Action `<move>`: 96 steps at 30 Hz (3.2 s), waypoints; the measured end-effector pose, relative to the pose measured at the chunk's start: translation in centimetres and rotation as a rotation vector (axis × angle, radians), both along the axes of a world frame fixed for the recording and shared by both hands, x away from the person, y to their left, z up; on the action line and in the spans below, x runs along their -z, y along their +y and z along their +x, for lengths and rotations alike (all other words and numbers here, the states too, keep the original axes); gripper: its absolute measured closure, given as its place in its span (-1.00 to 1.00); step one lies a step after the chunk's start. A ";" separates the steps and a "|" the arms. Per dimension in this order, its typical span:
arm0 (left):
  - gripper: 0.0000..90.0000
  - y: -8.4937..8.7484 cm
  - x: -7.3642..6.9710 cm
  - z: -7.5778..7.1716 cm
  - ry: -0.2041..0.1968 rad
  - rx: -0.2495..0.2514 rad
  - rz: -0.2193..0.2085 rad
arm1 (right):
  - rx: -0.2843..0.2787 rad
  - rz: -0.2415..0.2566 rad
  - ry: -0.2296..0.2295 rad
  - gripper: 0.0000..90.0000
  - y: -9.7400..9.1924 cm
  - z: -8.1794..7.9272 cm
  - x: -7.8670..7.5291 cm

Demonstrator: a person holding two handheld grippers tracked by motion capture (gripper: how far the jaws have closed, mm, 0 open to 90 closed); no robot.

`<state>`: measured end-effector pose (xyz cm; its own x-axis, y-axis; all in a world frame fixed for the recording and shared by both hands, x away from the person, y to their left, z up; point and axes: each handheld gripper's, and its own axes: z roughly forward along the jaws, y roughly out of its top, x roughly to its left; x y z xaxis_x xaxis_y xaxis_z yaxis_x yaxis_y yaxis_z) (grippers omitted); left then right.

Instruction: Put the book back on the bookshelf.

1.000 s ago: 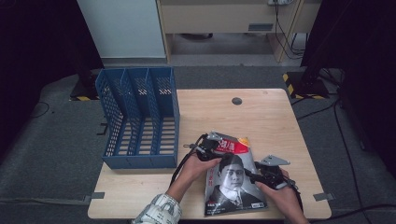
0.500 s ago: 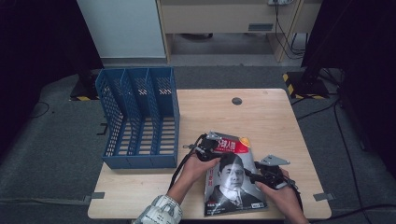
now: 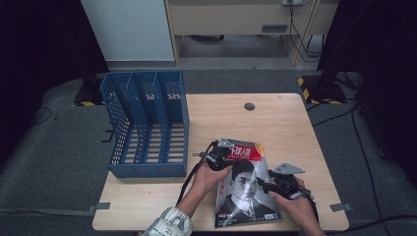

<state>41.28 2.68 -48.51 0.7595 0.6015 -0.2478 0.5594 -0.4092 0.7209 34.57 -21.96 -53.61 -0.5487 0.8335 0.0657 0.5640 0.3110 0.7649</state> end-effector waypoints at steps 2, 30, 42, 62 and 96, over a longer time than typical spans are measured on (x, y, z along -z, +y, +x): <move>0.84 0.0 -0.2 -0.1 -0.006 -0.003 -0.013 | 0.002 0.011 0.008 -0.15 -0.1 0.0 0.0; 0.92 -0.5 -5.1 -0.2 -0.075 0.028 -0.080 | 0.201 -0.044 0.025 -0.46 -3.9 1.0 -0.1; 0.92 -1.0 -7.6 0.8 -0.081 0.059 -0.093 | 0.210 -0.074 0.016 -0.58 -3.5 1.3 0.2; 0.93 1.4 -13.0 0.1 -0.128 0.025 -0.222 | 0.211 -0.077 0.012 -0.58 -3.5 1.3 0.2; 0.93 7.3 -15.6 0.2 -0.156 -0.105 -0.402 | 0.208 -0.077 0.008 -0.56 -3.5 1.3 0.2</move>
<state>41.51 9.96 -32.95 0.7459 0.5570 -0.3651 0.4550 -0.0258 0.8901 35.83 -25.45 -53.77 -0.3638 0.9315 0.0015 0.6285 0.2443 0.7385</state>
